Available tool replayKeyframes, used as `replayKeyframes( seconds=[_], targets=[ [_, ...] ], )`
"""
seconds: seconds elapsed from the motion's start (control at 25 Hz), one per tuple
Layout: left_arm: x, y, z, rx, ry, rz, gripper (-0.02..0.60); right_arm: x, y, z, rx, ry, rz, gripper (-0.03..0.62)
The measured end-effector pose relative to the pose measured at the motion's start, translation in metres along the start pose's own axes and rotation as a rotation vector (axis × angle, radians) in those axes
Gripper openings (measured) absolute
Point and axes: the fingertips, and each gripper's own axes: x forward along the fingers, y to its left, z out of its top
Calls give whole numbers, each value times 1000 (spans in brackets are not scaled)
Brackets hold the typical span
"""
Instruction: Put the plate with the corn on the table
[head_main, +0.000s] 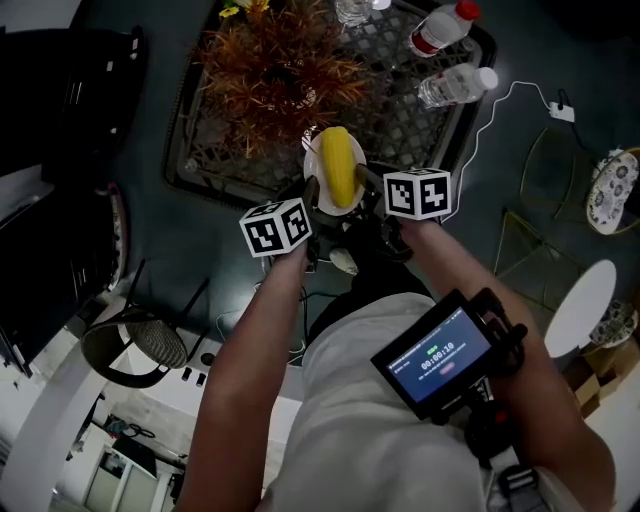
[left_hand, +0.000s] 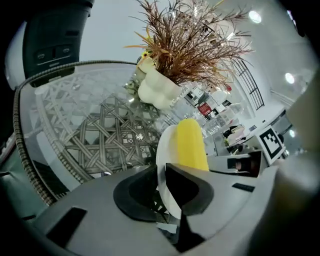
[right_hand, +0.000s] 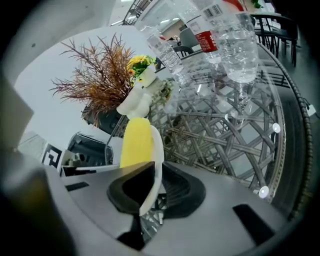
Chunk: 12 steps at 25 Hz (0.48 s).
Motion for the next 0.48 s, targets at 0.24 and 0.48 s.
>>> replayKeyframes(
  seconds=[0.24,0.48],
  targets=[
    [0,-2,0,53,23,26,44,1,3,0,-100,2,-27,48],
    [-3,0,-2,61,13,41,44,4,7,-4,-167,8,-44,49]
  ],
)
